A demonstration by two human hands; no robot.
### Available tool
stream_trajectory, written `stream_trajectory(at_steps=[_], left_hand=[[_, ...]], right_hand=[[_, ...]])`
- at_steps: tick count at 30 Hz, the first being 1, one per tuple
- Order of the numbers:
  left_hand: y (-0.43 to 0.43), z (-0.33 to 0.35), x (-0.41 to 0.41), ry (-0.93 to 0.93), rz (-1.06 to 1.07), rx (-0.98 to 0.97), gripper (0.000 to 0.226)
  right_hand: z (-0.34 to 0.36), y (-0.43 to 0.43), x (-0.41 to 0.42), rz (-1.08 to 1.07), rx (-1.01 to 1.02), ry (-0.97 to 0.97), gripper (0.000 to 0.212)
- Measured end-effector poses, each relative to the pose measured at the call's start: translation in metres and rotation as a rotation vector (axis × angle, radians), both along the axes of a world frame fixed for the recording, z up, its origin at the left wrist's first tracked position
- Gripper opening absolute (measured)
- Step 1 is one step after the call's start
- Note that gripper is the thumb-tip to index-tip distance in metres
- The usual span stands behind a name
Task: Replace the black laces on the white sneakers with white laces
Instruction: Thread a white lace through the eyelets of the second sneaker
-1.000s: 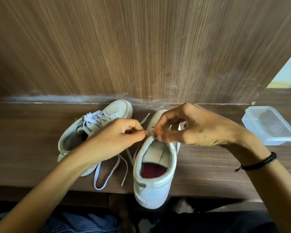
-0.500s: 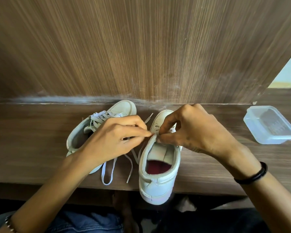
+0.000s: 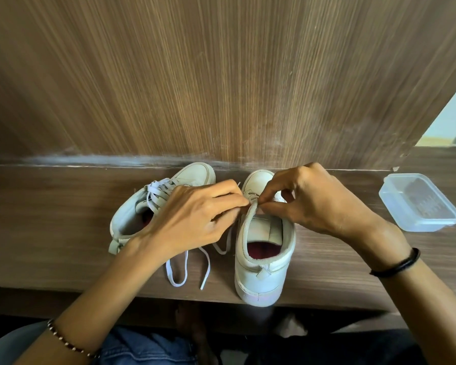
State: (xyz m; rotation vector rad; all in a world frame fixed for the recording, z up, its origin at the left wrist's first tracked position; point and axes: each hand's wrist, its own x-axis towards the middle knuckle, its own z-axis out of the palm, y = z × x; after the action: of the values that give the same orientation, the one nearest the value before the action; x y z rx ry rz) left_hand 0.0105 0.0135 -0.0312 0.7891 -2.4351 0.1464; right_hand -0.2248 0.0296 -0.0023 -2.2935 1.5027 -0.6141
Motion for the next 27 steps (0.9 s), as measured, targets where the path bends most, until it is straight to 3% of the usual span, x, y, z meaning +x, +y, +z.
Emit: stream_trajectory(at_steps=[4,8,12,14,18,23,27], left_hand=[[0.002,0.002,-0.004,-0.024,0.044,0.199,0.021],[0.0,0.009,-0.015,0.211,0.132,0.769,0.019],[0.001,0.011,-0.035,0.537,0.394,1.376,0.018],[-0.001,0.011,-0.035,0.559,0.424,1.514,0.018],[-0.003,0.012,-0.028,0.437,0.417,1.477,0.034],[-0.003,0.015,-0.017,0.28,0.323,1.34,0.026],[-0.003,0.024,-0.012,0.261,0.173,1.257,0.019]], right_hand=[[-0.001,-0.005,-0.004,0.08,0.074,-0.083,0.001],[0.002,-0.007,-0.006,0.146,0.185,-0.115,0.004],[0.002,-0.006,0.001,0.103,0.432,-0.246,0.013],[0.003,-0.006,0.001,0.074,0.48,-0.27,0.012],[0.004,-0.005,-0.008,-0.009,0.441,-0.37,0.015],[0.003,-0.009,-0.028,-0.066,0.373,-0.438,0.016],[0.003,-0.01,-0.031,-0.049,0.384,-0.411,0.015]])
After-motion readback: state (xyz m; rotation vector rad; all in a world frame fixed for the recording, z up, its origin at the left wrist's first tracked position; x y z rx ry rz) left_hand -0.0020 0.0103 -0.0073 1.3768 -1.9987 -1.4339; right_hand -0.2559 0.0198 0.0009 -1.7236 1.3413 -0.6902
